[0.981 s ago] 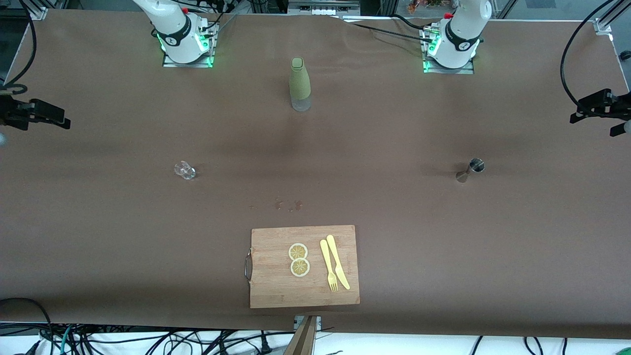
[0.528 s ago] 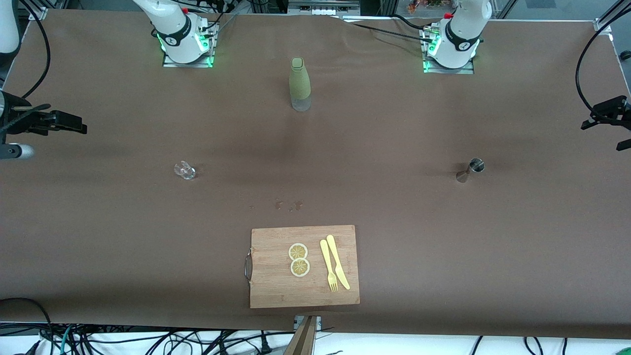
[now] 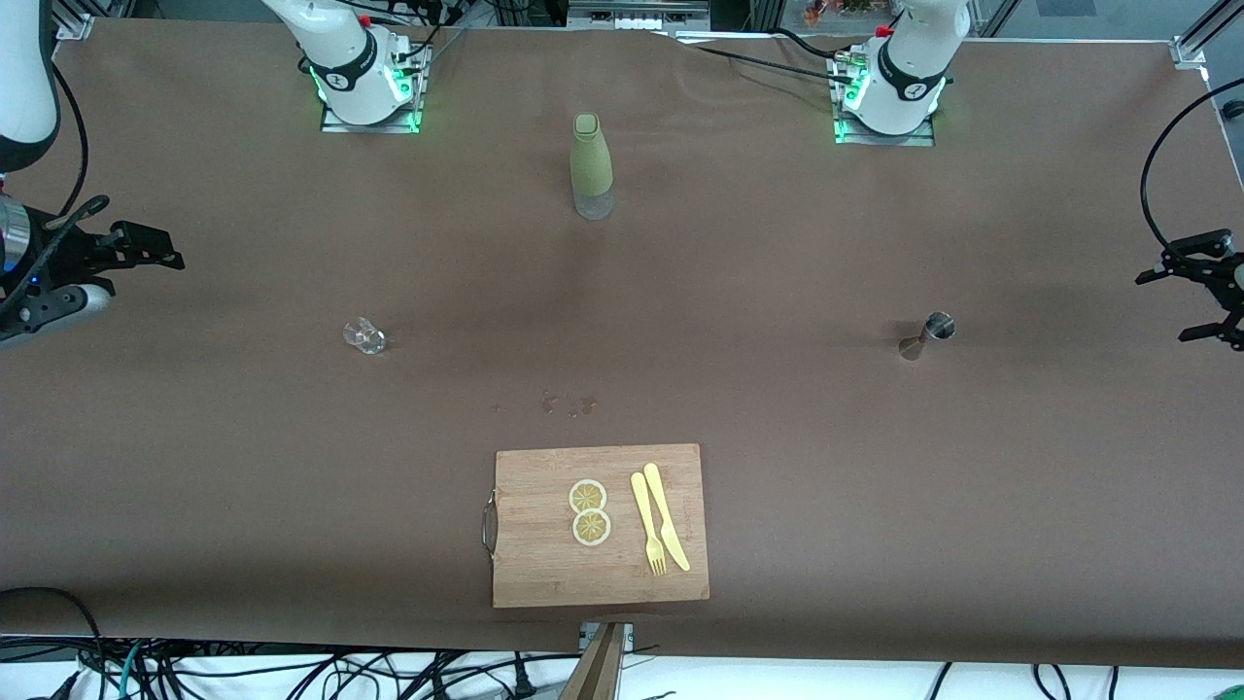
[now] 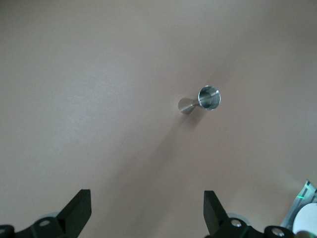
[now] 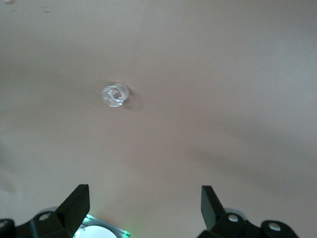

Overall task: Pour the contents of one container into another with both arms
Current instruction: 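Close the right gripper on the glass cup while the left gripper grasps the jigger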

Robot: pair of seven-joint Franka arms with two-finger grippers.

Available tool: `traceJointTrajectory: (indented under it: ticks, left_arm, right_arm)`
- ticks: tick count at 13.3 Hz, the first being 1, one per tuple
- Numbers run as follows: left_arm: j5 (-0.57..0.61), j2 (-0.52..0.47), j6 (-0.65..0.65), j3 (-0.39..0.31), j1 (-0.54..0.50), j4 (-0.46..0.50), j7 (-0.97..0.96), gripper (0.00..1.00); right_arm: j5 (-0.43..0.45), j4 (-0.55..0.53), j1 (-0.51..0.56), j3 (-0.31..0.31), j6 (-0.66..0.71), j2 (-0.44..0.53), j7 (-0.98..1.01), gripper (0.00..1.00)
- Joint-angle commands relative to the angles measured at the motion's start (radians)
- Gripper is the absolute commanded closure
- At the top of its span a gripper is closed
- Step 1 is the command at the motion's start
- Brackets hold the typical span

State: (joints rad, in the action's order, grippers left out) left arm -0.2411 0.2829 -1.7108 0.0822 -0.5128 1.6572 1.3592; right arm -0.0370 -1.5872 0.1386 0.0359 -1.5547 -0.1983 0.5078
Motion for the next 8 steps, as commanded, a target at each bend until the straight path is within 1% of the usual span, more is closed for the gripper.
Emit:
traceJointTrajectory:
  ticks: [1, 5, 8]
  left_arm:
    - [-0.09, 0.074, -0.03, 0.01, -0.045, 0.01, 0.214, 0.0]
    - [-0.185, 0.188, -0.033, 0.01, -0.09, 0.023, 0.453, 0.0]
    - [-0.253, 0.277, -0.033, 0.011, -0.092, 0.012, 0.665, 0.0]
  right_arm:
    - [-0.032, -0.001, 0.007, -0.004, 0.001, -0.016, 0.049, 0.0]
    - [-0.032, -0.002, 0.007, -0.004, 0.019, -0.021, 0.052, 0.0]
    - [-0.029, -0.002, 0.009, -0.005, 0.012, -0.039, 0.19, 0.0]
